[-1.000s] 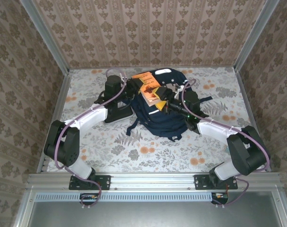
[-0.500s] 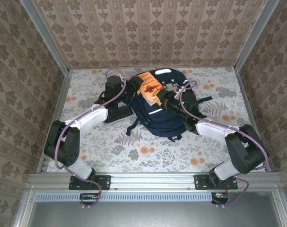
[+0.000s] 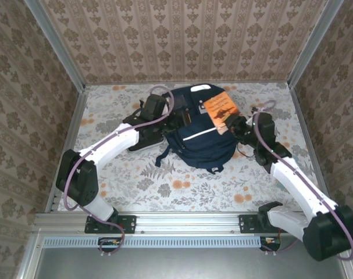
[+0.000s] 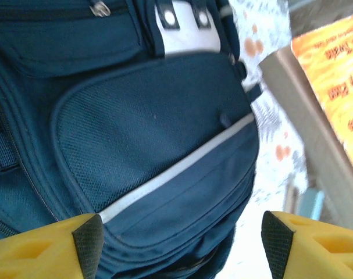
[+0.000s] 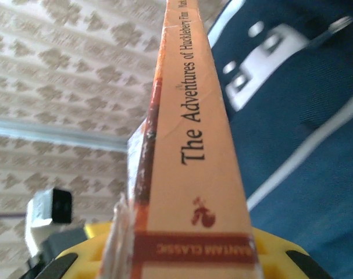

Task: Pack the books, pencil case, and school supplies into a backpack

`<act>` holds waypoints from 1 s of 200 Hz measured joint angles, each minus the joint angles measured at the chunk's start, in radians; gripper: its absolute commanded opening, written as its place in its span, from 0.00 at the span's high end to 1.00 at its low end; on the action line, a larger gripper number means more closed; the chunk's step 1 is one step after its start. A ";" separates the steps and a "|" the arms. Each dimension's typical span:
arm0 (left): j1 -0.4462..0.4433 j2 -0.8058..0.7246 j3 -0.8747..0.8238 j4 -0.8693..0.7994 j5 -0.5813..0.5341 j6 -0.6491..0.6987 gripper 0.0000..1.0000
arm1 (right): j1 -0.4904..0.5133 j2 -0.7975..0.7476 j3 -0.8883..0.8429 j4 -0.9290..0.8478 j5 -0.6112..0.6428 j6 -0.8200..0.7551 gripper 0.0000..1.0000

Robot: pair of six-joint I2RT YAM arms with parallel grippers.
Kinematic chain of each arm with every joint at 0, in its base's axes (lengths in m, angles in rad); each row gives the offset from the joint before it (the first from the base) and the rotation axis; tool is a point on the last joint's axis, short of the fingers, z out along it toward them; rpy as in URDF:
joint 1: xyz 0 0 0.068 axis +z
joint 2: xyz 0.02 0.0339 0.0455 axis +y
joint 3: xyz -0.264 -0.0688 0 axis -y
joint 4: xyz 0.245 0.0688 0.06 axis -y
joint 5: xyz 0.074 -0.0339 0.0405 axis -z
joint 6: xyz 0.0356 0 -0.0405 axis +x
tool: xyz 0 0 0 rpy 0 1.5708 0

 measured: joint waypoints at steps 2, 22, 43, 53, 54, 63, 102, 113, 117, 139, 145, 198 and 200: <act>-0.007 0.003 0.008 -0.011 -0.008 0.010 0.23 | -0.006 -0.005 0.000 -0.010 0.000 -0.004 0.77; -0.073 0.047 0.074 -0.092 -0.075 0.132 0.21 | -0.065 -0.061 0.002 -0.129 0.023 -0.070 0.76; -0.139 0.123 0.158 -0.174 -0.141 0.248 0.19 | -0.113 -0.095 0.011 -0.235 0.026 -0.126 0.77; -0.167 0.172 0.206 -0.212 -0.164 0.301 0.18 | -0.138 -0.108 0.017 -0.279 0.026 -0.150 0.77; -0.169 0.175 0.210 -0.215 -0.165 0.304 0.18 | -0.139 -0.109 0.018 -0.282 0.026 -0.151 0.77; -0.192 0.220 0.254 -0.245 -0.180 0.349 0.17 | -0.160 -0.119 0.020 -0.312 0.026 -0.165 0.76; -0.264 0.372 0.404 -0.365 -0.232 0.521 0.16 | -0.249 -0.163 0.021 -0.414 0.025 -0.208 0.76; -0.278 0.411 0.449 -0.394 -0.246 0.561 0.17 | -0.267 -0.169 0.021 -0.430 0.025 -0.212 0.76; -0.283 0.424 0.464 -0.405 -0.250 0.574 0.18 | -0.274 -0.170 0.021 -0.433 0.024 -0.213 0.76; -0.302 0.489 0.539 -0.454 -0.279 0.632 0.23 | -0.298 -0.171 0.021 -0.449 0.019 -0.215 0.75; -0.304 0.504 0.558 -0.468 -0.288 0.643 0.24 | -0.302 -0.171 0.020 -0.453 0.017 -0.215 0.75; -0.305 0.596 0.676 -0.546 -0.346 0.717 0.29 | -0.307 -0.171 0.008 -0.451 -0.012 -0.214 0.75; -0.305 0.598 0.679 -0.548 -0.347 0.719 0.29 | -0.307 -0.171 0.007 -0.451 -0.013 -0.214 0.75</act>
